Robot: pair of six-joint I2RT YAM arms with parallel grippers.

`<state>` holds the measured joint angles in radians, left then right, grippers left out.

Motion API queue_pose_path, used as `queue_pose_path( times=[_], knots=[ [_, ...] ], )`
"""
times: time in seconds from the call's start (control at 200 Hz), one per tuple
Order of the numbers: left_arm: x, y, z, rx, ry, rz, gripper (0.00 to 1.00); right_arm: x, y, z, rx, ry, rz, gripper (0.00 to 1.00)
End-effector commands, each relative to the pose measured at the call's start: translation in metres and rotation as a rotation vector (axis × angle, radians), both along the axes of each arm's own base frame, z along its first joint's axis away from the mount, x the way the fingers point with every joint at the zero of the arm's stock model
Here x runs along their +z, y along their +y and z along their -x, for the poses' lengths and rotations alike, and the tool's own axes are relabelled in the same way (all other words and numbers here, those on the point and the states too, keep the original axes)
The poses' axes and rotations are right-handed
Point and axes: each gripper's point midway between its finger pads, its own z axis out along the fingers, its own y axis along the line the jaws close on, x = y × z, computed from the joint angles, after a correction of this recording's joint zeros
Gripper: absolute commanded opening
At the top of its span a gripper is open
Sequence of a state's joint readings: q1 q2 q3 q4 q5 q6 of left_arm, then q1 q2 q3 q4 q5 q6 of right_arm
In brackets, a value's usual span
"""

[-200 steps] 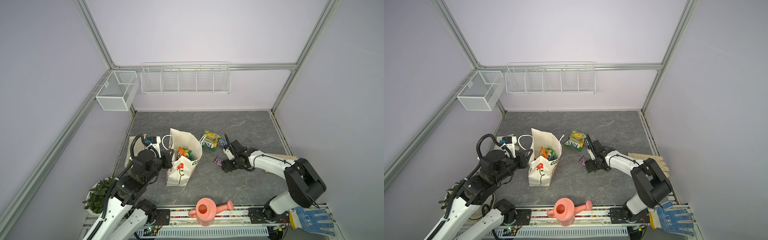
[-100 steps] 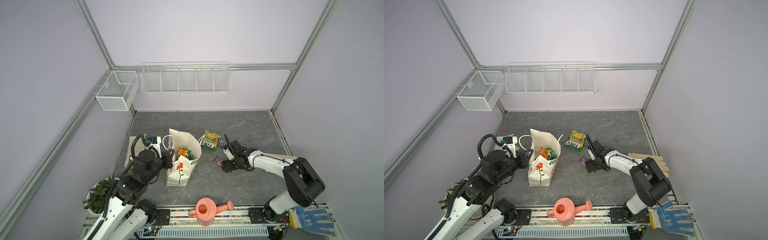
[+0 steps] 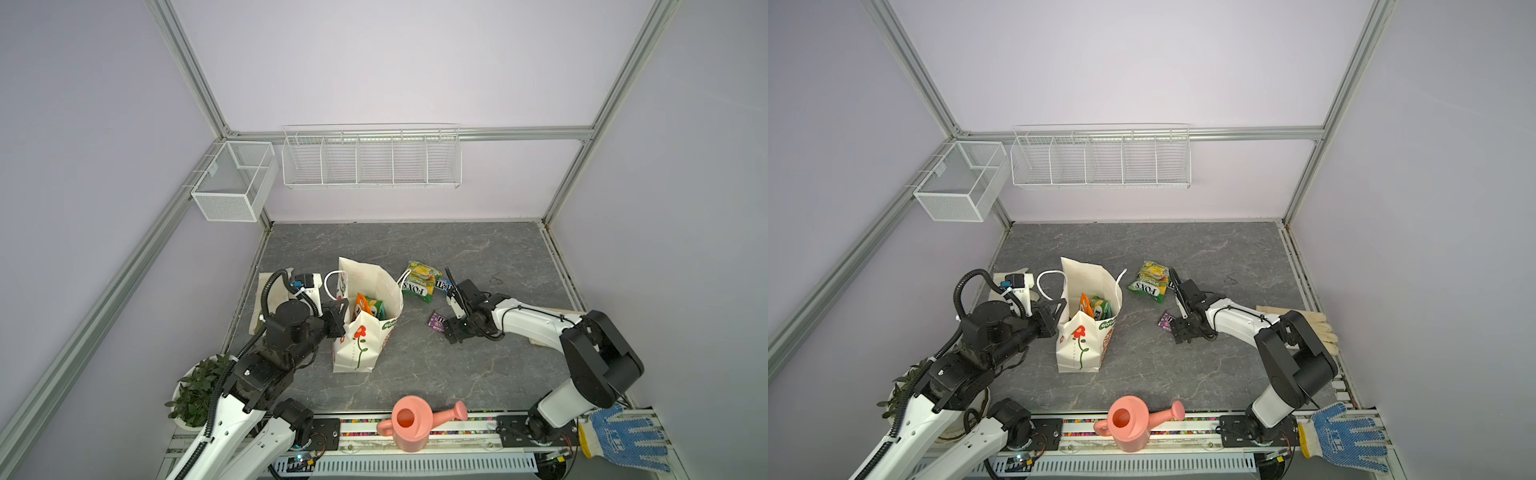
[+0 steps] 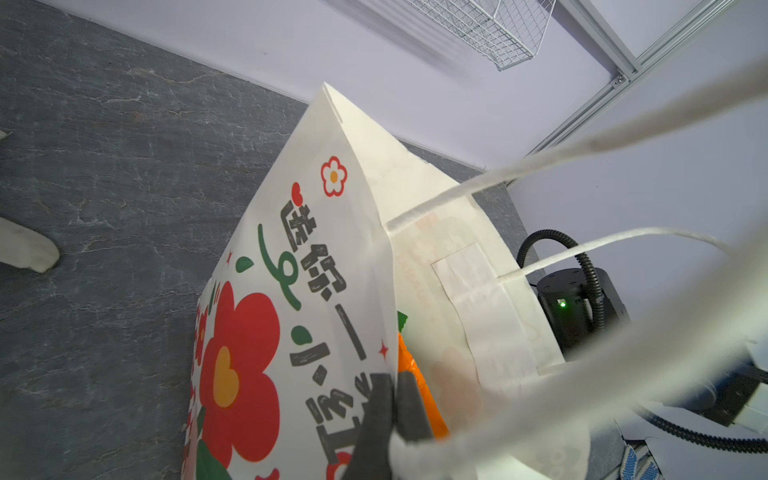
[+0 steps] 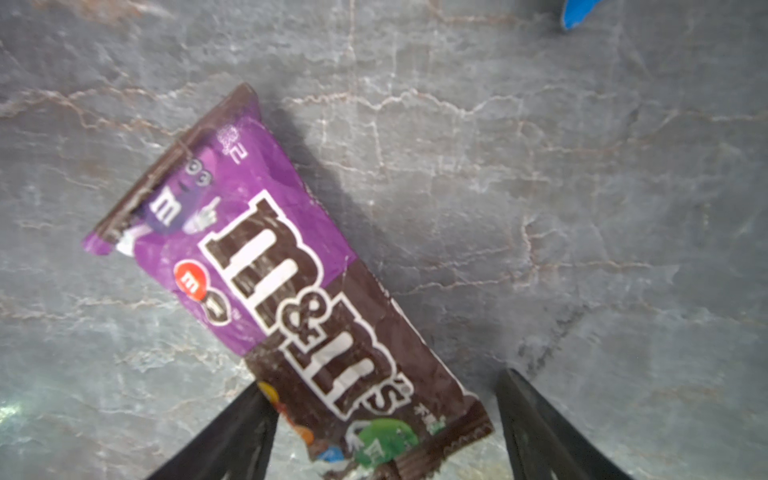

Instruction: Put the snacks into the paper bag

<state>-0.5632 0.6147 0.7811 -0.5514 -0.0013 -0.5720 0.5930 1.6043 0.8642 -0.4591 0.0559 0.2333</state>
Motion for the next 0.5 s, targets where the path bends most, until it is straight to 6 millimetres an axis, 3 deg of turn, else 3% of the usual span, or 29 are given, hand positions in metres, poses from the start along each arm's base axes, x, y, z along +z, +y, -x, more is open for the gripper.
queue_pose_path(
  times=[0.0,0.215,0.495],
  knots=[
    [-0.011,0.002,0.003,0.001,0.028,-0.015,0.0,-0.005,0.007,0.007,0.033,0.034,-0.006,0.82],
    [-0.011,0.001,0.003,0.001,0.029,-0.013,0.0,-0.01,0.019,0.015,0.075,0.056,-0.022,0.75],
    [-0.012,0.003,0.004,0.006,0.03,-0.016,0.0,-0.008,0.025,0.019,0.082,0.052,-0.03,0.58]
  ],
)
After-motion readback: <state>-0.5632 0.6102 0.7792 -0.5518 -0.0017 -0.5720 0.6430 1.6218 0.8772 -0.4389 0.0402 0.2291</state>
